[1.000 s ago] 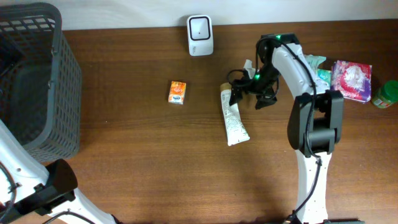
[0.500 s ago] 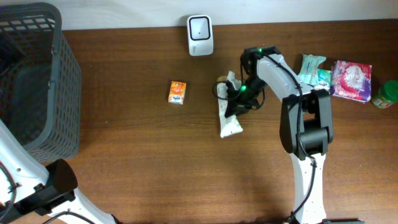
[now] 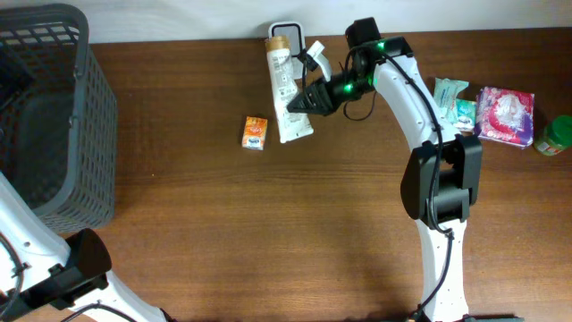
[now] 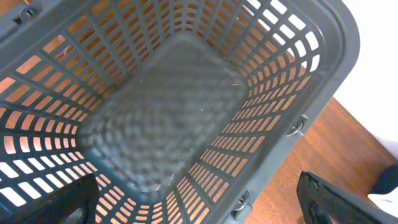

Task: Scan the item barcode

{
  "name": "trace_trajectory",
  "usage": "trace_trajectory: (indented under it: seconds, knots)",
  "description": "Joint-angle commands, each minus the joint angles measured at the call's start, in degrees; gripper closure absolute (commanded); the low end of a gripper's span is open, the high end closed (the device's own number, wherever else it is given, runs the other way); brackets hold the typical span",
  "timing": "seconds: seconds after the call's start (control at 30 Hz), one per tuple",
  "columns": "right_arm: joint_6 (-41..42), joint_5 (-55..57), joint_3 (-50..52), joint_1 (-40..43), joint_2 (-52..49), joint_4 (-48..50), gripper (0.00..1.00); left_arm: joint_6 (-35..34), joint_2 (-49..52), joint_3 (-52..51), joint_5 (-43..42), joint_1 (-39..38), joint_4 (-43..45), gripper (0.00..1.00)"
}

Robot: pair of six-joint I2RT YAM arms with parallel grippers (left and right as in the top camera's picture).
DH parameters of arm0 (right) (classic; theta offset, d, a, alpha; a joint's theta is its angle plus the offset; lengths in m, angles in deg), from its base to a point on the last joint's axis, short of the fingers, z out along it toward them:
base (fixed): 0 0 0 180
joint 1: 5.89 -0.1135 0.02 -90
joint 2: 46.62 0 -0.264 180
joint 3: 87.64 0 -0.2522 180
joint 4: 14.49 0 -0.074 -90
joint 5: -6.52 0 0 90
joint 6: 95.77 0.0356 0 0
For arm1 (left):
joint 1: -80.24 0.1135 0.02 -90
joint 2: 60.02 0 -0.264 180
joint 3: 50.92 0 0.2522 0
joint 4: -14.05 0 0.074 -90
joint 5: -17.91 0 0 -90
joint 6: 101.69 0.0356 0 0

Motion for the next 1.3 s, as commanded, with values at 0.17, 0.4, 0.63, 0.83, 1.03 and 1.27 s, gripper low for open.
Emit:
trace_trajectory:
  seconds: [0.17,0.4,0.63,0.83,1.03,1.27]
  knots:
    - [-1.70,-5.16,-1.88,-0.37,0.68,0.81,0.96,-0.35,-0.33,0.15,0.28,0.09,0.07,0.01]
    - [-1.66,-4.87,-1.88,-0.37,0.68,0.81,0.96,-0.35,-0.33,0.15,0.28,0.09,0.07,0.01]
    - [13.20,24.22,-1.88,-0.37,0.70,-4.02,0.96,-0.35,-0.33,0.15,0.28,0.09,0.07,0.01]
    - [39.80,67.67,-1.70,-0.37,0.68,-12.22,0.96,-0.35,-0.33,0.15,0.28,0.09,0.07,0.01]
    - [41.35,79.69,7.08,-0.37,0.66,-13.46,0.96,-0.35,-0.33,0.15,0.28,0.09,0.07,0.01]
    - [44.30,82.71,13.16,-6.93,0.66,-12.55,0.42,-0.35,-0.33,0.15,0.28,0.09,0.07,0.01]
